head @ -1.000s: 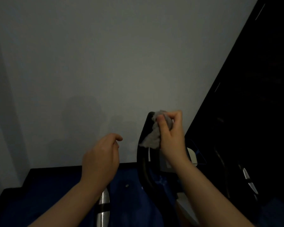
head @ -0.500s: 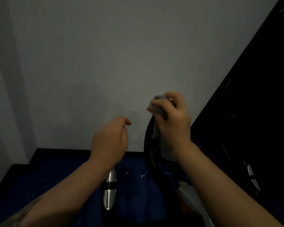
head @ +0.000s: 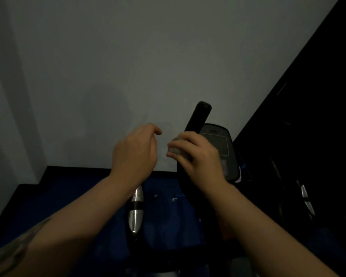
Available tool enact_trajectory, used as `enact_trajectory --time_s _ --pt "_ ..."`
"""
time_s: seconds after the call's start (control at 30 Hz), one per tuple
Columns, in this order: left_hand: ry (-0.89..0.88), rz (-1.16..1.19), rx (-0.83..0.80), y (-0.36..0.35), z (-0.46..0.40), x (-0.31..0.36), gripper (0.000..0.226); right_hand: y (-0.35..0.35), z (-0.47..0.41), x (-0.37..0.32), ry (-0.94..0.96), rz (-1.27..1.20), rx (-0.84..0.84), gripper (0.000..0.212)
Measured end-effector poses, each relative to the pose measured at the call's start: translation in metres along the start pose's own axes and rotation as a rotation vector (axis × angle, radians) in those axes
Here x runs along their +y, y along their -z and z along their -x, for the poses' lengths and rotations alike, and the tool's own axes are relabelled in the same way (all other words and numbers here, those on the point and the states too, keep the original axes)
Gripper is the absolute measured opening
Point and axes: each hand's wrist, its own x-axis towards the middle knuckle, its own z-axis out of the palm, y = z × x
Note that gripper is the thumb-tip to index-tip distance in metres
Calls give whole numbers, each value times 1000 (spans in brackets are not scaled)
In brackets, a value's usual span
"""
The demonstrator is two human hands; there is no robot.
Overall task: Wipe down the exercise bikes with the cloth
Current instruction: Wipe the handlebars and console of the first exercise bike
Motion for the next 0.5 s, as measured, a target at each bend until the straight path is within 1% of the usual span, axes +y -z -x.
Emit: enact_trajectory --time_s 0.07,0.13,0.17,0.2,0.27,0.3,0.33,0.37,0.43,0.5 --pt "8 0 11 0 0 0 22 11 27 -1 -61 -165 -93 19" --pt "14 10 16 0 0 1 22 33 33 6 -108 -331 -192 17" --pt "21 13 16 0 0 1 23 42 27 8 -129 -377 -199 15" --pt "32 15 14 0 0 1 23 44 17 11 -170 -404 -127 12" --pt "49 17 4 1 2 3 24 33 -4 12 -340 -405 157 8" --pt "52 16 1 1 2 4 24 23 -8 5 -421 -407 259 10" --pt "60 11 3 0 1 4 24 12 -6 -5 -461 -428 286 14" --pt "63 11 15 1 0 3 24 3 2 -14 -467 -456 212 18" --pt "87 25 36 4 4 1 23 1 22 -16 -437 -499 -7 20" --pt "12 39 -16 1 -6 9 23 32 32 -1 -419 -518 -144 18"
